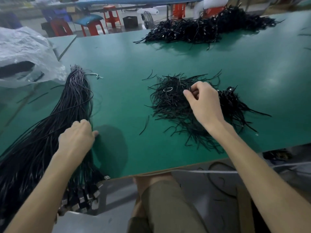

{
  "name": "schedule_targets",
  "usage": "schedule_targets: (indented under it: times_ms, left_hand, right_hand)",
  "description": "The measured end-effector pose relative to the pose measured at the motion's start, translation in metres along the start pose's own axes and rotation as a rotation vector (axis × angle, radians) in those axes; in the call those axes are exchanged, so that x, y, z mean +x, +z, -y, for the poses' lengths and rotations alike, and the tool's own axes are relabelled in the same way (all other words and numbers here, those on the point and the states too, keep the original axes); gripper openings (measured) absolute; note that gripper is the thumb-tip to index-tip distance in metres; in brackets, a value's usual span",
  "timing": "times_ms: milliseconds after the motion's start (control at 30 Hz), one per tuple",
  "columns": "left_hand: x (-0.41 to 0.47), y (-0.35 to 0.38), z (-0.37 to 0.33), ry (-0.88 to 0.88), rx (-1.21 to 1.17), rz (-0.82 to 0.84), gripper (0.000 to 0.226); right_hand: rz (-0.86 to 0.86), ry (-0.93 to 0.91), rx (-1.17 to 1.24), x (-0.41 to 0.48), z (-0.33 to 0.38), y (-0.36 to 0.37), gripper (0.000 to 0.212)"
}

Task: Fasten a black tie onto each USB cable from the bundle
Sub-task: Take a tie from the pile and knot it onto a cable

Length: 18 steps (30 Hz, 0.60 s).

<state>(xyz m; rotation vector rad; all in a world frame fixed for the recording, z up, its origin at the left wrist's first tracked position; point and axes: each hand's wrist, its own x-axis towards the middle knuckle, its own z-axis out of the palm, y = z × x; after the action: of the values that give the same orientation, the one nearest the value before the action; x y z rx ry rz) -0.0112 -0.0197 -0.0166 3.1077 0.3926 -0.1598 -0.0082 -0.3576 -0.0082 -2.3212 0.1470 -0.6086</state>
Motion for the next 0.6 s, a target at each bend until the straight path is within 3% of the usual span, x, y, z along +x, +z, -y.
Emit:
schedule_targets:
  times_ms: [200, 333, 433, 600]
  left_hand:
    - [0.008, -0.001, -0.001, -0.015, 0.021, 0.023, 0.035]
    - [0.006, -0.005, -0.007, 0.101, -0.131, -0.006, 0.040]
    - [-0.009, -0.014, -0.035, 0.323, -0.392, 0.158, 0.040]
    - [-0.042, -0.021, -0.084, 0.607, -0.681, 0.229, 0.023]
  right_hand:
    - [0.005, 0.114, -0.191, 0.003, -0.036, -0.001, 0.021]
    - [-0.098, 0.080, -0.229, -0.008, -0.038, 0.003, 0.027]
    - [-0.127, -0.040, -0.200, -0.019, -0.023, 0.009, 0.033]
    - [0.174, -0.421, -0.045, -0.050, 0.031, 0.038, 0.053]
